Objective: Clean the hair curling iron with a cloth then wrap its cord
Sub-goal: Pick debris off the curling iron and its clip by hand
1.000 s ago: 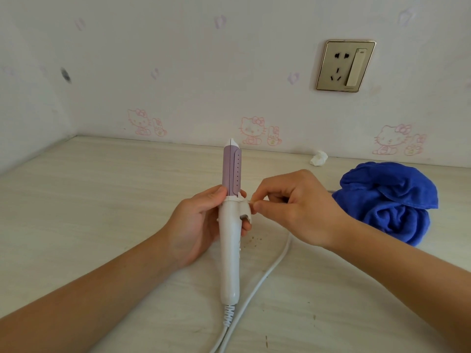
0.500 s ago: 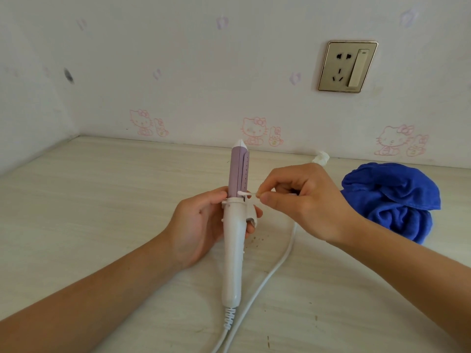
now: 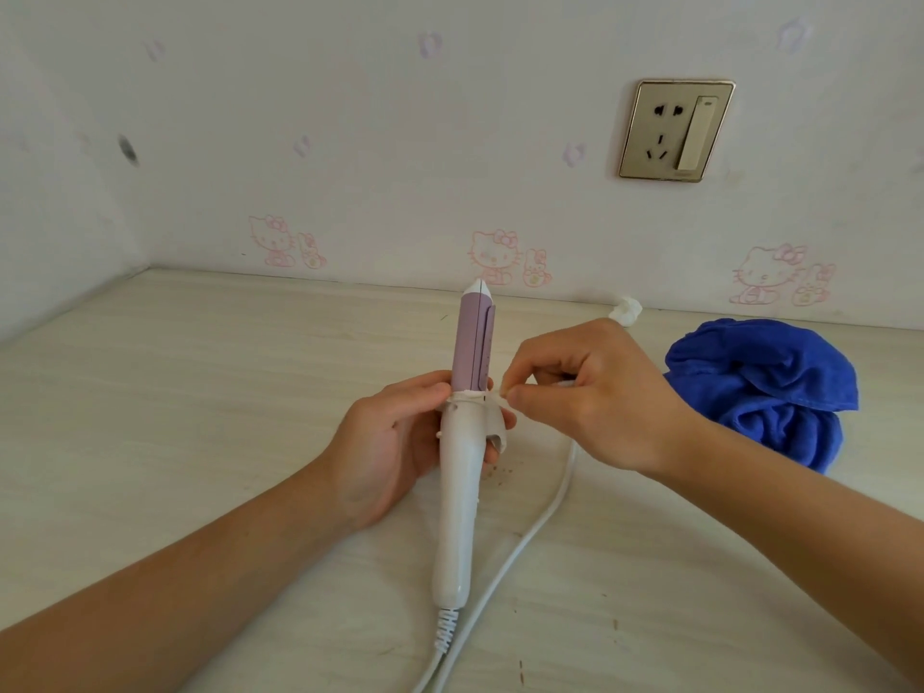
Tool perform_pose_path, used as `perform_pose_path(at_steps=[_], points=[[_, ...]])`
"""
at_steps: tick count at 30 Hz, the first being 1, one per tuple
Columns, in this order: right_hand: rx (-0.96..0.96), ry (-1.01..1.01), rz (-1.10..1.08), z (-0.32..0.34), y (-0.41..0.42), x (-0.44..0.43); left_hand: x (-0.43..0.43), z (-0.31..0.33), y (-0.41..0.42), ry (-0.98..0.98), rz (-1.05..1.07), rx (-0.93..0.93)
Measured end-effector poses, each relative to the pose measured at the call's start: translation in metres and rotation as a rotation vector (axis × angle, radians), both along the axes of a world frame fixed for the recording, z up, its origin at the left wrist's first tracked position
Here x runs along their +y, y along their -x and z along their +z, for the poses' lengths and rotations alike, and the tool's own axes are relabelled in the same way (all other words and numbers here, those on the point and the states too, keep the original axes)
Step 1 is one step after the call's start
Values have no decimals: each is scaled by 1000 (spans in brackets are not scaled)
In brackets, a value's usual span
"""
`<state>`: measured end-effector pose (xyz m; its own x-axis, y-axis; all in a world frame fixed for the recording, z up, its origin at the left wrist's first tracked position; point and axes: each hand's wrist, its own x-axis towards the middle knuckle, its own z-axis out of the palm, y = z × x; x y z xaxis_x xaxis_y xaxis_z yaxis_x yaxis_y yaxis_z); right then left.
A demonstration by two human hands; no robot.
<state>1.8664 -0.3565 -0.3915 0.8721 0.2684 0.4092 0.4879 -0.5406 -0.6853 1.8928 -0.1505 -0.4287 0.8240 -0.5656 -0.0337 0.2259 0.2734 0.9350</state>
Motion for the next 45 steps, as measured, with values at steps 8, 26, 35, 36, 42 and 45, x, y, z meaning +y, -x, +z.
perform_pose_path(at_steps=[8, 26, 35, 36, 42, 45], points=[[-57, -55, -3, -5, 2, 3, 1, -3, -3, 28, 17, 8], [106, 162, 95, -5, 18, 20, -3, -5, -5, -18, 204, -7], [153, 242, 131, -3, 33, 23, -3, -11, -8, -74, 238, -67], [180, 262, 159, -1, 35, 24, -3, -12, -8, -75, 233, -73], [161, 321, 119, 4, 40, 27, -3, -16, -10, -100, 242, -119], [281, 372, 228, 8, 43, 28, -3, -17, -9, -101, 251, -133]])
